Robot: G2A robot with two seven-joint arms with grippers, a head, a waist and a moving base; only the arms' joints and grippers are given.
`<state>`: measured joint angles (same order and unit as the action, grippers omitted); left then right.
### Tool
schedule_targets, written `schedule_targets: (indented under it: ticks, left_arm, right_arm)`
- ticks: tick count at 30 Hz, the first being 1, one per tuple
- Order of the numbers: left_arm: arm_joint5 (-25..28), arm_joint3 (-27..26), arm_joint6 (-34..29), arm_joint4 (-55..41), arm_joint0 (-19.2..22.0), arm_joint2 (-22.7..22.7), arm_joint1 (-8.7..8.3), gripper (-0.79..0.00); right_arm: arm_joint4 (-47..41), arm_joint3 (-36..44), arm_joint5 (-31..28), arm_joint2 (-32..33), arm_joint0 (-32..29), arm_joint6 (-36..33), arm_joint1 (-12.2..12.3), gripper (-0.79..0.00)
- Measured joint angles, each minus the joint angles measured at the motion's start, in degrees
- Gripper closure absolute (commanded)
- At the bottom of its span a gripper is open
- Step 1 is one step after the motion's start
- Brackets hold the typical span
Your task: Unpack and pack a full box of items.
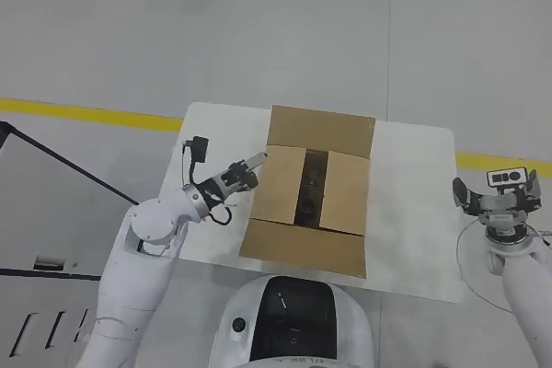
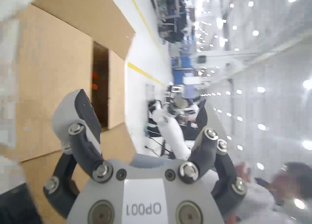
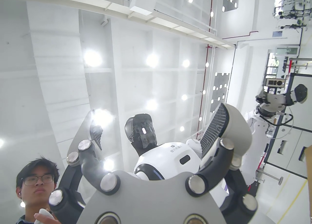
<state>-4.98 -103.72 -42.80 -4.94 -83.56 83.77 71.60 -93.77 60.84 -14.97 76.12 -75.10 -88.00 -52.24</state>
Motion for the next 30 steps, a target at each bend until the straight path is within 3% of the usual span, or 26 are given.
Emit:
schedule_targets:
  ticks: [6,10,14,18,22,30]
  left_arm:
    - [0.16,-0.03,1.28,4.27,-0.22,0.03,0.01,-0.785]
    - [0.95,0.91,0.29,-2.24,1.40,2.19,0.00,-0.785]
    - [5.24,5.61,-5.09,-6.20,7.17,-4.00,0.52,-0.785]
    - [9.98,10.94,-5.10,-3.33,12.90,-12.32,1.57,-0.785]
    - [12.36,16.90,-4.21,-7.67,20.02,-20.37,3.32,-0.785]
    - [12.36,16.78,-4.18,-7.78,19.77,-20.43,3.34,-0.785]
  right_arm:
    - [0.11,0.02,-0.14,0.00,0.01,0.00,0.02,-0.785]
    - [0.11,0.02,-0.13,0.00,0.01,0.00,0.02,-0.785]
    - [0.11,0.02,-0.13,0.00,0.01,0.00,0.02,-0.785]
    - [0.11,0.02,-0.13,0.00,0.01,0.00,0.02,-0.785]
    - [0.11,0.02,-0.13,0.00,0.01,0.00,0.02,-0.785]
    - [0.11,0.02,-0.13,0.00,0.01,0.00,0.02,-0.785]
